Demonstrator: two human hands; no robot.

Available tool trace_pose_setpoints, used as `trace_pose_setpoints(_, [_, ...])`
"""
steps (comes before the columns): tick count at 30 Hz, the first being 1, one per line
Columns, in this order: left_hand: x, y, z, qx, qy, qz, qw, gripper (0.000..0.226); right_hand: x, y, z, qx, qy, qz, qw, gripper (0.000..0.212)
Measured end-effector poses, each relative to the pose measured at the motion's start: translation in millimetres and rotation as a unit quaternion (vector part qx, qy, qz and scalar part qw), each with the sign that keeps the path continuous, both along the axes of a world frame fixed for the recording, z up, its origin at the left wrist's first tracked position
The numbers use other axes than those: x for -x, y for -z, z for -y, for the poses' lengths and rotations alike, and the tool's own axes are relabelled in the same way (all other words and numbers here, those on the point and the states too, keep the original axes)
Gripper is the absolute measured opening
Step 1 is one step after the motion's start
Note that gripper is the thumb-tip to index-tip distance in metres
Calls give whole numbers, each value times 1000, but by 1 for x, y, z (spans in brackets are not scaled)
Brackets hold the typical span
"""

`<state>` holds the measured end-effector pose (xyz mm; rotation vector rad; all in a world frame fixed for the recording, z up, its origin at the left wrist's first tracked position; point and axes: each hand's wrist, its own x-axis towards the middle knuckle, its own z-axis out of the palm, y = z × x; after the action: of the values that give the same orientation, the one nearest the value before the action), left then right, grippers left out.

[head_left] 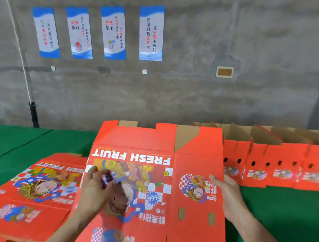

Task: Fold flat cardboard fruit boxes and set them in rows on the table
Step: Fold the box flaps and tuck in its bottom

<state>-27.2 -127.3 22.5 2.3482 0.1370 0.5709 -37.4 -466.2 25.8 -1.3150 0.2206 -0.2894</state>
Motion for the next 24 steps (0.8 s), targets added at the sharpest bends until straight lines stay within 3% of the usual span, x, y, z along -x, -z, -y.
trace_pose_setpoints(3, [-3, -11, 22, 45, -20, 58, 997, 46, 42, -3, 51, 11, 15, 30, 999, 22])
trace_pose_setpoints(5, [0, -24, 34, 192, 26, 72, 978, 41, 65, -4, 80, 17, 9, 45, 999, 26])
trace_pose_setpoints(7, [5, -36, 44, 380, 124, 10, 917, 34, 83, -5, 104, 39, 20, 51, 998, 23])
trace_pose_setpoints(9, [9, -38, 54, 454, 208, -30, 866, 18, 94, -4, 120, 79, 56, 42, 994, 19])
trace_pose_setpoints(11, [20, -32, 71, 476, 260, -23, 839, 19, 101, -3, 127, 205, 128, 12, 970, 33])
trace_pose_setpoints(13, [33, -20, 89, 477, 297, -8, 827, 25, 104, -6, 130, 390, 226, -8, 893, 60])
trace_pose_setpoints(15, [45, -8, 105, 474, 325, -3, 818, 24, 107, -16, 124, 482, 257, 62, 835, 58])
trace_pose_setpoints(17, [52, 1, 115, 466, 330, 6, 821, 26, 106, -31, 113, 518, 217, 107, 821, 42])
trace_pose_setpoints(21, [61, 4, 124, 492, 341, 9, 801, 31, 98, -49, 100, 488, 45, -39, 871, 33])
trace_pose_setpoints(22, [63, 4, 125, 500, 344, 5, 795, 32, 98, -51, 99, 494, 29, -53, 867, 33])
trace_pose_setpoints(24, [66, 3, 126, 506, 346, 4, 790, 33, 97, -52, 102, 578, 66, -48, 812, 31])
